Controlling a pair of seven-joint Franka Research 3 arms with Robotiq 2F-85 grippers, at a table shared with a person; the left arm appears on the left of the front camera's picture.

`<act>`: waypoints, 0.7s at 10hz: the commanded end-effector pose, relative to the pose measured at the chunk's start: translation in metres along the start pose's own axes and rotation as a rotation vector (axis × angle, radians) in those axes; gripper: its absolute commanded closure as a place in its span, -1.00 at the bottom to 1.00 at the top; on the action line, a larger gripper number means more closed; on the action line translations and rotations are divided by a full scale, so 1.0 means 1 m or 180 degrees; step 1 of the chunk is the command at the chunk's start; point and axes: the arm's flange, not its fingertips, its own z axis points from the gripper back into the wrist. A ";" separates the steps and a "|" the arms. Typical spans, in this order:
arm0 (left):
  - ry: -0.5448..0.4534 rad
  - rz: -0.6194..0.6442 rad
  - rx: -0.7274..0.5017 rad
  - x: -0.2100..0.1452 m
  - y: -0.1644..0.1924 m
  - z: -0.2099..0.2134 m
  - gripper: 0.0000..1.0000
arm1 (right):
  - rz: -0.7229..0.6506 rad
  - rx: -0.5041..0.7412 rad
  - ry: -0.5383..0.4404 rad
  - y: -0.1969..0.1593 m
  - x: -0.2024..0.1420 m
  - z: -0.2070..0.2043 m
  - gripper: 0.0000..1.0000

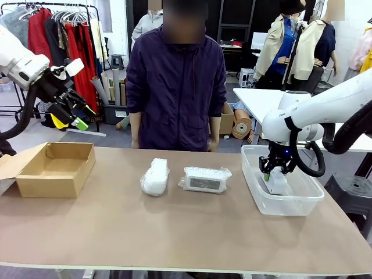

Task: Separate and place wrapped and unwrapped clocks.
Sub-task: If the picked Digital clock is wrapped, place it in the Package Box ; if not, place it in the Organizing box.

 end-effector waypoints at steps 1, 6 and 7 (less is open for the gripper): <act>-0.0017 -0.0037 -0.0015 -0.001 -0.001 0.002 -1.00 | -0.0027 -0.0013 -0.0024 0.000 -0.009 0.006 -0.92; -0.0017 -0.0037 -0.0015 -0.001 -0.001 0.002 -1.00 | 0.0137 0.0007 -0.0022 0.000 -0.020 0.032 -1.00; -0.0017 -0.0037 -0.0015 -0.001 -0.001 0.002 -1.00 | 0.0115 0.0022 -0.0089 0.000 -0.023 0.037 -1.00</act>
